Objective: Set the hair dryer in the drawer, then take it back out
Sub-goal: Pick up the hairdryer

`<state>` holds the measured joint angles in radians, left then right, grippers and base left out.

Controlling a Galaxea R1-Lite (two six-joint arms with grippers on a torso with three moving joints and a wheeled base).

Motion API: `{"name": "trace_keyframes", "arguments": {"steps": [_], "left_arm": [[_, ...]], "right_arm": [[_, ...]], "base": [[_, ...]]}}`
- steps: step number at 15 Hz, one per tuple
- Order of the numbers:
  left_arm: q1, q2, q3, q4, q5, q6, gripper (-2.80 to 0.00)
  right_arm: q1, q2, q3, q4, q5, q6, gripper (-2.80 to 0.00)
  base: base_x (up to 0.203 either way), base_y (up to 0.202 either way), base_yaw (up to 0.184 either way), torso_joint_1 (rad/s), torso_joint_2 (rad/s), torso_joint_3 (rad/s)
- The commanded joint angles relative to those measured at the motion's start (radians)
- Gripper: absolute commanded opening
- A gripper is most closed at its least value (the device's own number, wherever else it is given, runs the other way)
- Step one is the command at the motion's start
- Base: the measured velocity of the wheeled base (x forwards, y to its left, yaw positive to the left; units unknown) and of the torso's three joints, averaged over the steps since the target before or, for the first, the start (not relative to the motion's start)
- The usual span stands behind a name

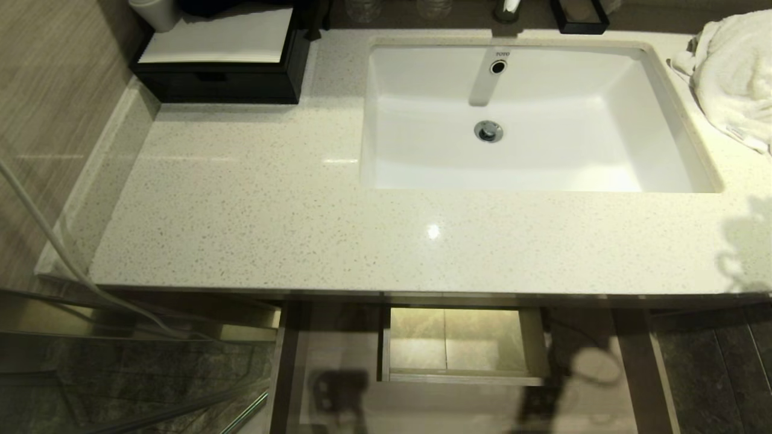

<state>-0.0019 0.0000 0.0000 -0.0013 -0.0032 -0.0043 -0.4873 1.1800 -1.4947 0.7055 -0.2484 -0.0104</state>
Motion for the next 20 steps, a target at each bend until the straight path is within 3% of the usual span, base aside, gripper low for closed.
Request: {"name": "trace_keyframes", "arguments": {"steps": [1, 5, 9, 12, 20], "left_arm": [[0.0, 0.0, 0.0, 0.0, 0.0, 0.0, -2.8], [0.0, 0.0, 0.0, 0.0, 0.0, 0.0, -2.8], [0.0, 0.0, 0.001, 0.0, 0.0, 0.0, -2.8], [0.0, 0.0, 0.0, 0.0, 0.0, 0.0, -2.8], [0.0, 0.0, 0.0, 0.0, 0.0, 0.0, -2.8]], "right_arm": [[-0.052, 0.089, -0.001, 0.006, 0.122, -0.006, -2.8], [-0.101, 0.187, -0.017, -0.065, 0.164, -0.017, -2.8], [-0.157, 0.232, -0.057, -0.161, 0.162, -0.175, -2.8], [-0.153, 0.206, -0.048, -0.171, 0.114, -0.245, -2.8], [-0.066, -0.01, 0.064, -0.189, 0.072, -0.257, -2.8]], "base": [[0.0, 0.0, 0.0, 0.0, 0.0, 0.0], [0.0, 0.0, 0.0, 0.0, 0.0, 0.0], [0.0, 0.0, 0.0, 0.0, 0.0, 0.0], [0.0, 0.0, 0.0, 0.0, 0.0, 0.0], [0.0, 0.0, 0.0, 0.0, 0.0, 0.0]]}}
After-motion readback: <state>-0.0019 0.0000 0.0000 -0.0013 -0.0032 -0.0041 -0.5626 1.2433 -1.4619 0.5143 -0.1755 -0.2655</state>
